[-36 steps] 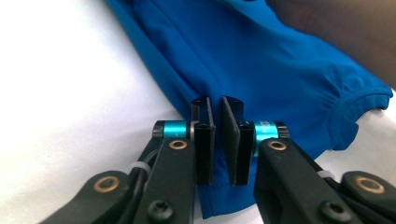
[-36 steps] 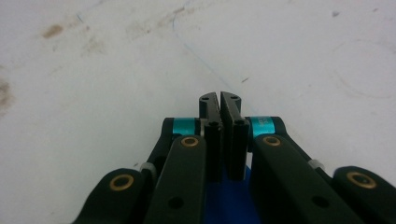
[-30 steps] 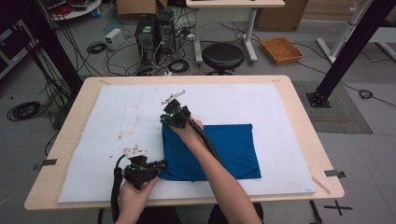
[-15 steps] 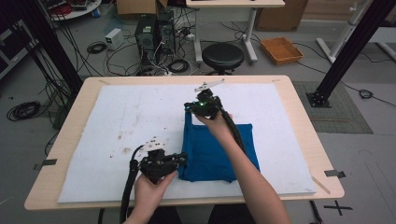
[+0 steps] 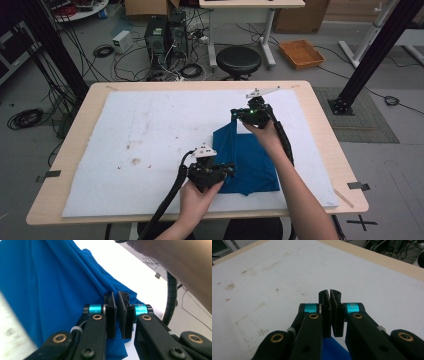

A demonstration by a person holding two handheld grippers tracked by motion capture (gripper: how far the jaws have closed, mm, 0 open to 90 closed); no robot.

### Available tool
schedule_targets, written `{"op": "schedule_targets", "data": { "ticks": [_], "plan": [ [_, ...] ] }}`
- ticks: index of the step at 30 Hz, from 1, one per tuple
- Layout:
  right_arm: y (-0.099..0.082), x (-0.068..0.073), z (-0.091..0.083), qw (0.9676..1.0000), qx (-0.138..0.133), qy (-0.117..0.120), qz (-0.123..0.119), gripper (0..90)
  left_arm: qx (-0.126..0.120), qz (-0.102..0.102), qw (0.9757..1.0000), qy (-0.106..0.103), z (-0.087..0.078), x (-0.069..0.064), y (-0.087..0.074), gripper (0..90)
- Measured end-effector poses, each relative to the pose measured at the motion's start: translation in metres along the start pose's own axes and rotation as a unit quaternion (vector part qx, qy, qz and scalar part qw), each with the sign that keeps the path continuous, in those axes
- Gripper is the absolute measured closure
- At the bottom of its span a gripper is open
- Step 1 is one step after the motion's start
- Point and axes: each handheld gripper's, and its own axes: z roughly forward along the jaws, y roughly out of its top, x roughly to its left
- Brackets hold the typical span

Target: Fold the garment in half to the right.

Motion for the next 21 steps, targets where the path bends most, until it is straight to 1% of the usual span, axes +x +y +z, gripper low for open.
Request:
{"op": "schedule_targets", "data": {
  "ticks": [2,5,8,9,10,11,12,13,15,19,21],
  "plan": [
    [-0.005,-0.007,-0.004,1.0,0.004,-0.007,-0.003,88.4,0.0,-0.001,1.0,-0.004,0.008,-0.003,0.001,85.1],
    [-0.012,-0.017,-0.009,0.9996,0.02,-0.018,-0.006,88.3,-0.002,-0.003,1.0,-0.009,0.022,-0.01,0.002,85.1],
    [-0.02,-0.028,-0.016,0.9994,0.024,-0.025,-0.003,88.3,0.0,-0.005,0.9999,-0.014,0.037,-0.016,0.003,85.1],
    [-0.022,-0.031,-0.018,0.9993,0.024,-0.028,-0.001,88.3,0.002,-0.003,0.9999,-0.015,0.042,-0.018,0.004,85.1],
    [-0.025,-0.034,-0.02,0.9993,0.024,-0.03,0.001,88.3,0.003,0.002,0.9999,-0.012,0.047,-0.02,0.004,85.1],
    [-0.025,-0.034,-0.02,0.9993,0.024,-0.03,0.001,88.3,0.003,0.002,0.9999,-0.012,0.047,-0.02,0.004,85.1],
    [-0.028,-0.037,-0.022,0.9992,0.025,-0.032,0.002,88.3,0.008,0.009,0.9999,-0.01,0.057,-0.025,0.004,85.1],
    [-0.033,-0.043,-0.025,0.9988,0.03,-0.038,0.003,88.3,0.009,0.008,0.9999,-0.011,0.061,-0.027,0.004,85.1],
    [-0.038,-0.048,-0.028,0.9984,0.035,-0.043,0.006,88.3,0.011,0.008,0.9998,-0.013,0.07,-0.029,0.003,85.1],
    [-0.046,-0.057,-0.032,0.9976,0.045,-0.053,0.01,88.3,0.018,0.011,0.9997,-0.015,0.082,-0.033,0.003,85.1],
    [-0.049,-0.06,-0.033,0.9967,0.055,-0.059,0.009,88.3,0.019,0.009,0.9997,-0.015,0.086,-0.033,0.002,85.1]
  ]
}}
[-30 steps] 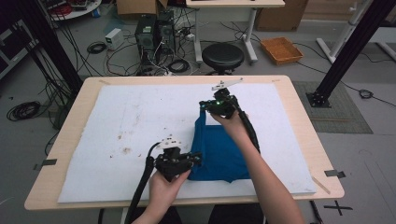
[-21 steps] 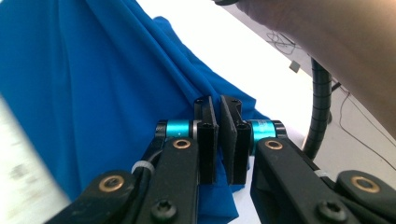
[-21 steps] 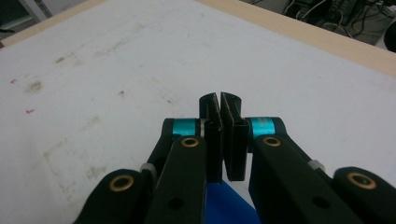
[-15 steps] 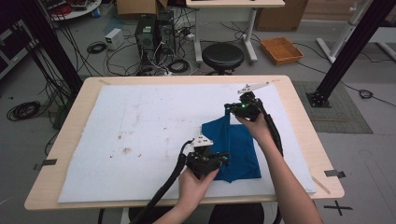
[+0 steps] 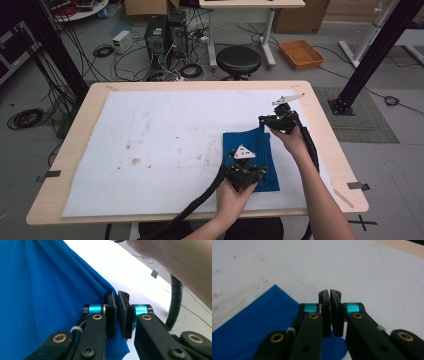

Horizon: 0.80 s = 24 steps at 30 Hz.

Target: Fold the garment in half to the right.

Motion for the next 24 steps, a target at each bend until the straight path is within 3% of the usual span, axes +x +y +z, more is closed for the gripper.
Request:
{"op": "schedule_targets", "data": {
  "ticks": [12,15,18,24],
  "plan": [
    [-0.004,-0.002,0.006,0.9988,0.03,-0.031,-0.022,88.3,0.004,-0.001,1.0,-0.007,0.016,-0.003,0.001,84.6],
    [-0.004,-0.002,0.007,0.9984,0.036,-0.038,-0.023,88.0,-0.003,-0.001,0.9997,-0.024,0.018,-0.004,0.002,76.1],
    [-0.005,-0.003,0.006,0.9983,0.034,-0.043,-0.02,83.8,-0.022,0.007,0.9988,-0.043,0.012,-0.005,0.004,60.7],
    [-0.006,-0.006,-0.007,0.9981,0.016,-0.056,0.019,63.6,-0.054,0.028,0.9975,-0.036,-0.019,0.001,0.016,52.8]
  ]
}}
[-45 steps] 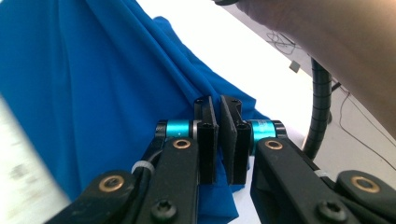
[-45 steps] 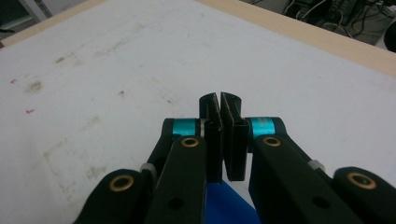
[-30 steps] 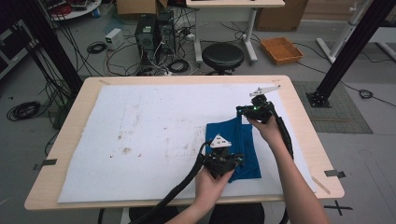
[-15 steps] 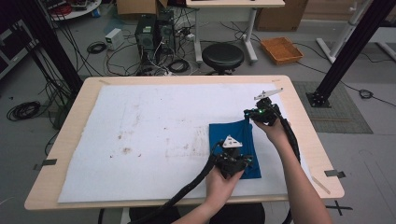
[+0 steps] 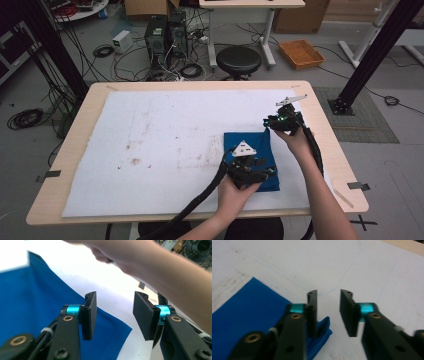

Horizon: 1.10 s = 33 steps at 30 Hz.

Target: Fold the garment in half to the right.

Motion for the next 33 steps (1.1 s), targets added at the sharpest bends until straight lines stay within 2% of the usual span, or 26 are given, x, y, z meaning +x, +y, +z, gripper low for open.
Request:
{"op": "schedule_targets", "data": {
  "ticks": [3,6,8,11,14,19,21,22,25,26,27,33],
  "plan": [
    [-0.005,0.003,-0.013,0.9997,-0.024,-0.002,0.011,59.6,-0.012,0.015,0.9997,0.015,-0.023,0.005,0.008,52.2],
    [-0.017,0.01,-0.03,0.9991,-0.036,-0.004,0.024,56.2,-0.022,0.031,0.9987,0.033,-0.05,0.011,0.014,51.7],
    [-0.031,0.018,-0.044,0.9983,-0.049,-0.002,0.031,54.3,-0.028,0.04,0.9977,0.046,-0.07,0.017,0.015,51.4],
    [-0.059,0.036,-0.067,0.9957,-0.079,0.007,0.048,54.1,-0.038,0.04,0.9965,0.063,-0.099,0.027,0.013,50.9],
    [-0.087,0.055,-0.085,0.994,-0.088,0.029,0.058,54.2,-0.042,0.05,0.9933,0.096,-0.127,0.039,0.008,50.7],
    [-0.121,0.085,-0.1,0.9933,-0.08,0.047,0.068,57.4,-0.05,0.036,0.9885,0.138,-0.166,0.06,-0.004,49.9],
    [-0.129,0.093,-0.101,0.994,-0.072,0.046,0.069,60.7,-0.055,0.031,0.9864,0.152,-0.176,0.066,-0.008,49.9],
    [-0.131,0.094,-0.1,0.994,-0.067,0.05,0.07,61.8,-0.056,0.028,0.9859,0.155,-0.18,0.069,-0.01,49.8],
    [-0.136,0.097,-0.093,0.996,-0.042,0.042,0.067,67.5,-0.058,0.023,0.9848,0.162,-0.189,0.074,-0.014,49.1],
    [-0.136,0.097,-0.093,0.996,-0.042,0.042,0.067,67.5,-0.058,0.023,0.9848,0.162,-0.189,0.074,-0.014,48.8],
    [-0.142,0.097,-0.087,0.9964,-0.018,0.049,0.067,87.1,-0.061,0.02,0.9839,0.166,-0.193,0.075,-0.016,48.7],
    [-0.148,0.096,-0.094,0.9973,-0.016,0.038,0.061,88.6,-0.061,0.019,0.9835,0.169,-0.198,0.078,-0.017,48.7]
  ]
}}
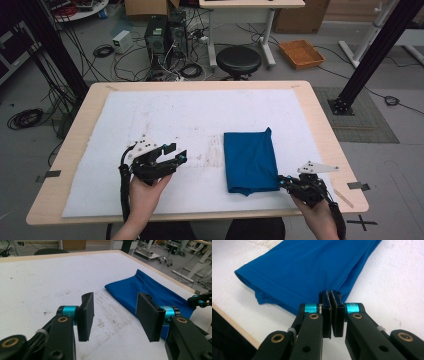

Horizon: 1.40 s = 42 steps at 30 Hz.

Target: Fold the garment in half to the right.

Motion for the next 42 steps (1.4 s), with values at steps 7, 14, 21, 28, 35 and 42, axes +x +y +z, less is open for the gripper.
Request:
{"op": "schedule_targets", "data": {
  "ticks": [7,14,21,28,35,42],
  "plan": [
    [-0.01,-0.008,-0.003,0.9997,0.008,-0.002,0.023,84.5,0.007,0.002,1.0,-0.003,0.0,0.0,-0.002,48.7],
    [0.034,-0.029,0.004,0.9988,-0.03,-0.031,0.024,72.5,0.009,-0.002,1.0,-0.003,0.0,0.002,-0.003,48.6],
    [0.094,-0.063,0.051,0.9949,-0.051,-0.05,0.071,70.1,0.01,-0.002,0.9999,0.003,-0.002,0.007,-0.004,48.6],
    [0.112,-0.076,0.092,0.9932,-0.026,-0.075,0.085,74.7,0.013,-0.009,0.9999,0.005,-0.003,0.014,-0.006,48.6],
    [0.111,-0.082,0.104,0.994,-0.009,-0.096,0.052,90.0,0.014,-0.019,0.9997,0.01,-0.004,0.022,-0.008,48.5],
    [0.107,-0.084,0.098,0.9928,-0.019,-0.111,0.04,76.9,0.009,-0.022,0.9996,0.016,-0.006,0.028,-0.007,47.1]
  ]
}}
